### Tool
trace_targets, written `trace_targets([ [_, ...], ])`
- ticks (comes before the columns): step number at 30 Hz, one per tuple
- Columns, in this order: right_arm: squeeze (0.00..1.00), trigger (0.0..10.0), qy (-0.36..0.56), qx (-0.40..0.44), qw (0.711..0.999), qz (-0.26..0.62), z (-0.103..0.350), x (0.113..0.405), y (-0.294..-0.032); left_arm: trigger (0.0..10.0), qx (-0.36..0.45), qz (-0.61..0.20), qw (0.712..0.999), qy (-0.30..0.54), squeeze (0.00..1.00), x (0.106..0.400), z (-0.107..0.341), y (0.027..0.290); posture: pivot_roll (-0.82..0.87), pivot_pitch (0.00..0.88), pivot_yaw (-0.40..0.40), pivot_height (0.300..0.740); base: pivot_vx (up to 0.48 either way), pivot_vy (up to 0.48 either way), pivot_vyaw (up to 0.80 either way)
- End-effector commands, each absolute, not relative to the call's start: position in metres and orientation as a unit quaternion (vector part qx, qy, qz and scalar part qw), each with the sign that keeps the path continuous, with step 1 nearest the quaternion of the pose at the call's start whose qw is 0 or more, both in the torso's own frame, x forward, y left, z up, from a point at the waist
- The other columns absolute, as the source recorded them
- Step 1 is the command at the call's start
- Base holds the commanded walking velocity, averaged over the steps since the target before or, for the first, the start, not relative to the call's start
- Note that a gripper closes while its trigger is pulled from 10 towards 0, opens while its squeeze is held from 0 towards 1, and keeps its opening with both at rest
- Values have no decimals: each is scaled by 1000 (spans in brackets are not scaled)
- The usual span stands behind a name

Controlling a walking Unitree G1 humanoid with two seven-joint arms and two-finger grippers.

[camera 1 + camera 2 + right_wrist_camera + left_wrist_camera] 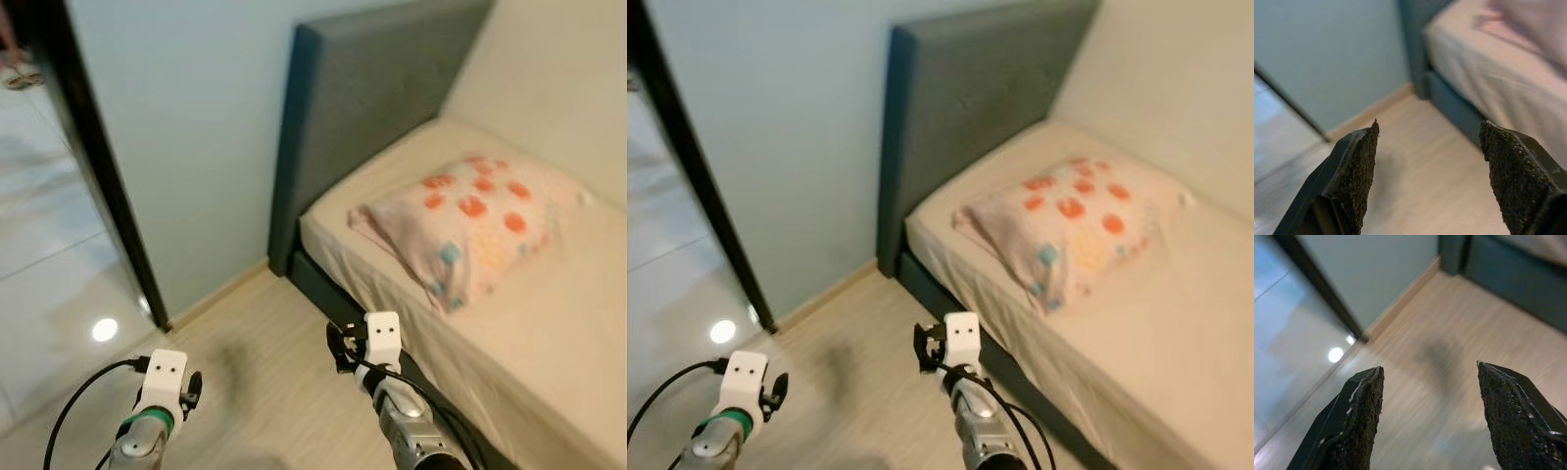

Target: Clean up the room

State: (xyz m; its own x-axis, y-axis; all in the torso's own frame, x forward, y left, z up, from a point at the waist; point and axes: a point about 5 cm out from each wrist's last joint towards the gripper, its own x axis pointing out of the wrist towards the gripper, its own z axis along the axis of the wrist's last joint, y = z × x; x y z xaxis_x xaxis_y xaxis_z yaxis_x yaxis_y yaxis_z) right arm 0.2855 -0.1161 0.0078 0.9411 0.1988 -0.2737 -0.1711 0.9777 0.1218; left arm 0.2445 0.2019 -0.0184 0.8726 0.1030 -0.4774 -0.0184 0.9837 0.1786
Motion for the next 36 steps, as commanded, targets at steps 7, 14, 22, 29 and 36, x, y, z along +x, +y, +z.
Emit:
trace_targets([
  [7,0,10000,156,52,983,84,4,283,-119,10000,84,26,960,266,0,239,-24,199,118,35,-24,740,0,0,-788],
  [14,0,10000,156,52,983,85,4,284,-118,10000,83,26,960,265,0,242,-23,198,118,32,-24,740,0,0,-788],
  [22,0,10000,157,51,983,82,4,284,-119,10000,84,25,960,265,0,243,-23,198,115,29,-21,740,0,0,-788],
  [29,0,10000,158,51,983,80,4,284,-119,10000,85,22,960,265,0,244,-23,197,112,27,-18,740,0,0,-788],
  [36,0,10000,157,51,983,80,4,284,-119,10000,86,23,960,265,0,245,-23,197,112,26,-18,740,0,0,-788],
])
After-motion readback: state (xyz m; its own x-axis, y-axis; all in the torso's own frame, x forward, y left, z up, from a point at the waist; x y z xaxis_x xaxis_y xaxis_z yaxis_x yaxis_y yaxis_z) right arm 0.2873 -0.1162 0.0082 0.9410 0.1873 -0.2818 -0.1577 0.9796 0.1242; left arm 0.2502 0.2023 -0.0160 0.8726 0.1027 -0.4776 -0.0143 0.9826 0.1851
